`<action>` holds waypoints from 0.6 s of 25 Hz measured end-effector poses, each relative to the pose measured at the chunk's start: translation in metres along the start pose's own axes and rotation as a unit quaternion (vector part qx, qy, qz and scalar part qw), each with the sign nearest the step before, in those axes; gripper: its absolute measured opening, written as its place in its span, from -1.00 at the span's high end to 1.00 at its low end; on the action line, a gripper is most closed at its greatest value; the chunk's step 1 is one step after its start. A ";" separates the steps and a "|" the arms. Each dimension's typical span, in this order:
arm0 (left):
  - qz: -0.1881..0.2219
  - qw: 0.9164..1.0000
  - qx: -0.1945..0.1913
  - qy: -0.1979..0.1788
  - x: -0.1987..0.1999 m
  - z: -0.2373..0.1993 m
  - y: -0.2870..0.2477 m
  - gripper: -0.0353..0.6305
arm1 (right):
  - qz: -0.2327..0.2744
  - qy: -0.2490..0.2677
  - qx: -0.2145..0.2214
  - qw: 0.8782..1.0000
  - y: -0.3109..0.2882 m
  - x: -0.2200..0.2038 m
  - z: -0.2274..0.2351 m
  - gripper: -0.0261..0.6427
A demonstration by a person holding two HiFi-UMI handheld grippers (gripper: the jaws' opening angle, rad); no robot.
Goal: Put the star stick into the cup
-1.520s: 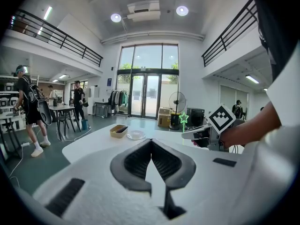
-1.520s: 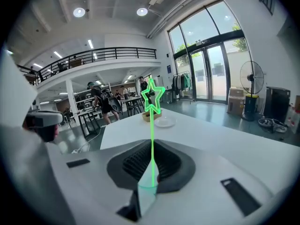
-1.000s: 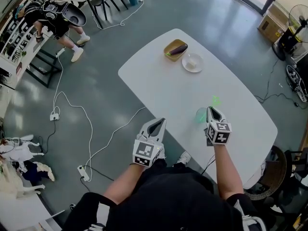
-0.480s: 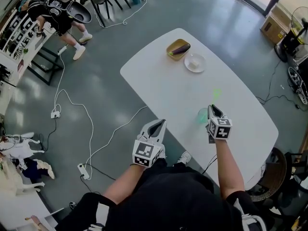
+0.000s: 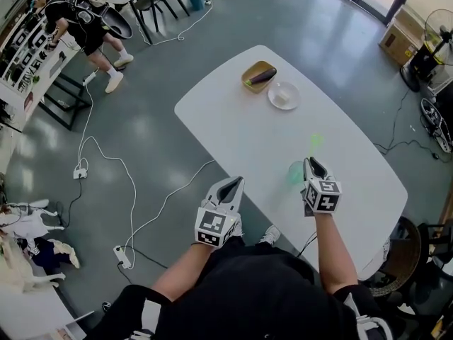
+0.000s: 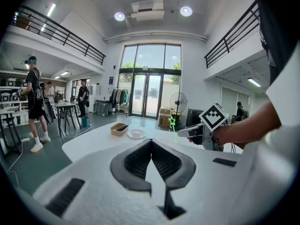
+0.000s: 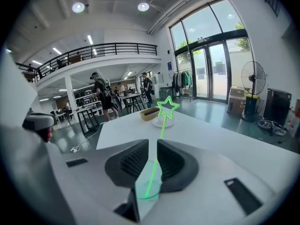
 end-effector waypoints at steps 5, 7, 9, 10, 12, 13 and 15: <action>0.005 1.000 -0.009 -0.004 0.007 0.002 -0.004 0.86 | 0.043 -0.013 0.018 0.999 0.028 0.023 -0.019 0.73; 0.011 1.000 -0.012 -0.007 0.015 0.002 -0.006 0.86 | 0.061 -0.011 0.027 0.998 0.037 0.033 -0.029 0.74; 0.018 1.000 -0.018 -0.011 0.022 0.007 -0.010 0.86 | 0.079 -0.003 0.031 0.996 0.047 0.044 -0.033 0.75; 0.021 0.999 -0.023 -0.013 0.025 0.011 -0.013 0.86 | 0.088 0.002 0.032 0.996 0.053 0.048 -0.034 0.76; 0.026 0.999 -0.031 -0.021 0.030 0.018 -0.018 0.86 | 0.101 0.014 0.031 0.994 0.064 0.055 -0.036 0.79; 0.028 0.999 -0.035 -0.025 0.033 0.020 -0.019 0.86 | 0.106 0.020 0.030 0.994 0.069 0.057 -0.037 0.82; 0.032 0.998 -0.040 -0.032 0.040 0.023 -0.020 0.86 | 0.113 0.032 0.027 0.993 0.081 0.060 -0.039 0.89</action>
Point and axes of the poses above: the fingertips, and each gripper's own axes: y backward along the fingers, z to its right, x out of its top, the point moved 1 cm from there along y, backward along the fingers, and after that the axes turned 2 degrees about -z, right-handed, at the moved point
